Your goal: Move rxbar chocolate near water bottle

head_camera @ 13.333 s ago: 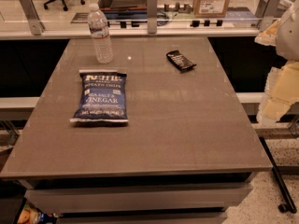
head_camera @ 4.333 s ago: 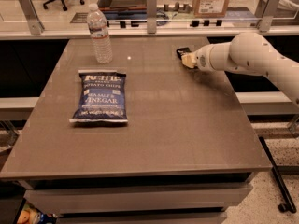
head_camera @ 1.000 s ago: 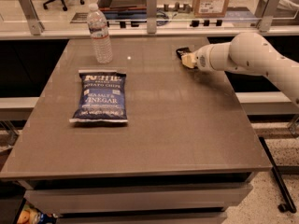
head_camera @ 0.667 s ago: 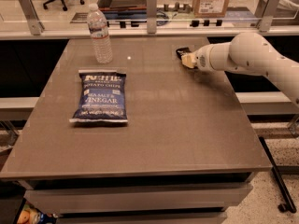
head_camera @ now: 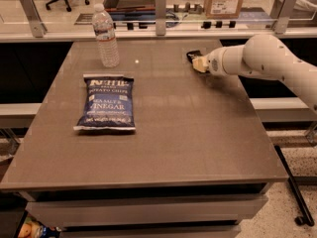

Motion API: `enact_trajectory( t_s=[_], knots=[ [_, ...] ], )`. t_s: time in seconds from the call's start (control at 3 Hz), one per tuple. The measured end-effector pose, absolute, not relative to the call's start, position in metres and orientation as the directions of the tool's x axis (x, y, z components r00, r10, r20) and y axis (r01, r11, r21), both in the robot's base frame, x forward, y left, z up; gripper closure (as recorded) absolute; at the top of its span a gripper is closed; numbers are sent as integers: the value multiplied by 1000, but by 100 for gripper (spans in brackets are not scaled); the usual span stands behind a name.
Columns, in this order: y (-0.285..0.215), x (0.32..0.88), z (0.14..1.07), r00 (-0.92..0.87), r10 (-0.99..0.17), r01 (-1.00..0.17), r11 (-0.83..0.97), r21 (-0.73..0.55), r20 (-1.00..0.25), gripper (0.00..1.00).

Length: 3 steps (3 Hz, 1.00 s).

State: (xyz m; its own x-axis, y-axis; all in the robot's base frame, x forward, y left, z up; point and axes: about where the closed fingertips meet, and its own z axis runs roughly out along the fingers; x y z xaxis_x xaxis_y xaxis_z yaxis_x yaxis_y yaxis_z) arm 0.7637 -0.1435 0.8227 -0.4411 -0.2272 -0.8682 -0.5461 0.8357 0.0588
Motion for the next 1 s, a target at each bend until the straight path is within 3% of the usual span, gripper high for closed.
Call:
enact_trajectory(
  t_s=[1.0],
  knots=[
    [-143,764,823,-441,-227,-546,836,58,-868,100]
  ],
)
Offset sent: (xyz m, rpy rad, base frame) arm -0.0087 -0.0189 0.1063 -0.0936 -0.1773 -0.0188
